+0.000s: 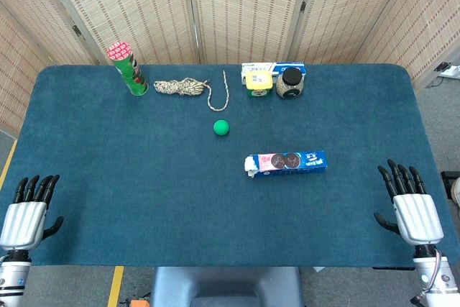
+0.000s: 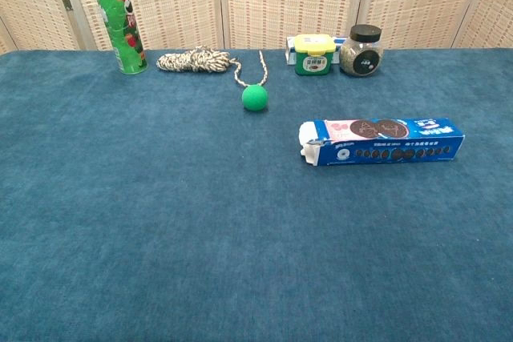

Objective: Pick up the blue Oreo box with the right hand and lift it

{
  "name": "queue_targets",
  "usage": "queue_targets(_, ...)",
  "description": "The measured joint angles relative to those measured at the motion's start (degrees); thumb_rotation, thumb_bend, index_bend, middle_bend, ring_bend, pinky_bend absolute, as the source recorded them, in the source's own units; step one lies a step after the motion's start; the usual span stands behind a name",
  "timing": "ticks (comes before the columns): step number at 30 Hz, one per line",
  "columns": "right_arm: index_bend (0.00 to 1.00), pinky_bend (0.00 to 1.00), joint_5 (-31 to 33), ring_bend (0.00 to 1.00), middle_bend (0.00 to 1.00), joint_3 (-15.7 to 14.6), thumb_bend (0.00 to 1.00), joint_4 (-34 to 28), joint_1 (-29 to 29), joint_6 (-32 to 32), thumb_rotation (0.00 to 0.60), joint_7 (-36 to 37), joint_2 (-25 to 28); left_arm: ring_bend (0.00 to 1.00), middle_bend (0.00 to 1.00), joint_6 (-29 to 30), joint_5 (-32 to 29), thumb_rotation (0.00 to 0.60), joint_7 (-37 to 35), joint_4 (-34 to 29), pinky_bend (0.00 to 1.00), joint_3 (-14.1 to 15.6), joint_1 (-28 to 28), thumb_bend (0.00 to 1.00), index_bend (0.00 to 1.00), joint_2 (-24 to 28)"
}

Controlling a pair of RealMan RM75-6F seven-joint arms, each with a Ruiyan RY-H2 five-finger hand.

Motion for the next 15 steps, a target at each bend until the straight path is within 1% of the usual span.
queue_targets(6,0.0,0.0,0.6,0.0,0.0,0.0,0.23,-0.2,0.4,-1.1,0.6,-0.7,-0.1,0.08,0.13,0.3,0.5,0.6,-0.2,-0.3,0.02,0.1,0.1,0.3,0.06,0.0)
queue_targets(11,0.0,0.0,0.8,0.0,0.0,0.0,0.23,-0.2,0.3,-1.1,0.6,-0.1,0.2,0.08,0.13,-0.7,0.5,0.6,-0.1,0.0,0.02,0.2,-0.4,0.29,0.06,0.0)
queue_targets(15,0.0,0.01,-1.5,0.05,0.0,0.0,0.23,1.0,0.6,-0.4,0.6,1.8,-0.3,0.08,0.13,-1.3,0.3,0.6,-0.6,-0.1,0.05,0.4,-0.6,0.3,0.06,0.1)
